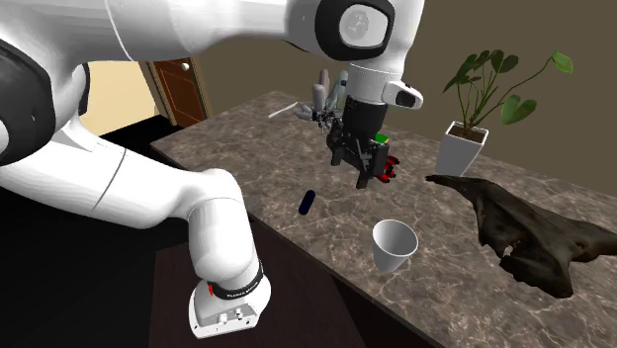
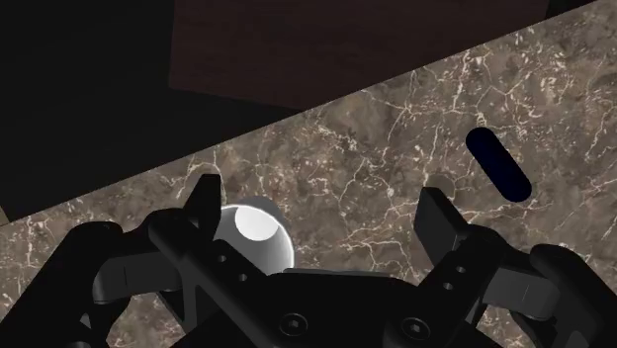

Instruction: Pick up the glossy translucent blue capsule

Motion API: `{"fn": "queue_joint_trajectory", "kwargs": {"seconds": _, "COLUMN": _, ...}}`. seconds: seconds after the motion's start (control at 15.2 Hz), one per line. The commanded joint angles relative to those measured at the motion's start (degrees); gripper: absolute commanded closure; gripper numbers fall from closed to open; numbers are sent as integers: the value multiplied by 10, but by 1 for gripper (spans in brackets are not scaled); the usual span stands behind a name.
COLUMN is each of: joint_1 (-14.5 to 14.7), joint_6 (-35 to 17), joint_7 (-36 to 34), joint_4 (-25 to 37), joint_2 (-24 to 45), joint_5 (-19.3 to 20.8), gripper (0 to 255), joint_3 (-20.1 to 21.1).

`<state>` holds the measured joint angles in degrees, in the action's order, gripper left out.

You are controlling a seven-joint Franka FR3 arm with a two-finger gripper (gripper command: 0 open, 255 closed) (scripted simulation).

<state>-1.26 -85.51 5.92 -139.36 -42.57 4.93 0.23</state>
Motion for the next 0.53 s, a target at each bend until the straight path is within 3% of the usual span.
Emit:
{"fn": "queue_joint_trajectory", "kwargs": {"seconds": 0.0, "joint_1": 0, "joint_6": 0, "joint_7": 0, "joint_4": 0, "joint_2": 0, "joint_5": 0, "gripper": 0, "joint_3": 0}}
{"fn": "queue_joint_trajectory", "kwargs": {"seconds": 0.46, "joint_1": 56, "joint_6": -136, "joint_7": 51, "joint_4": -105, "joint_2": 11, "joint_5": -42, "gripper": 0, "joint_3": 7}}
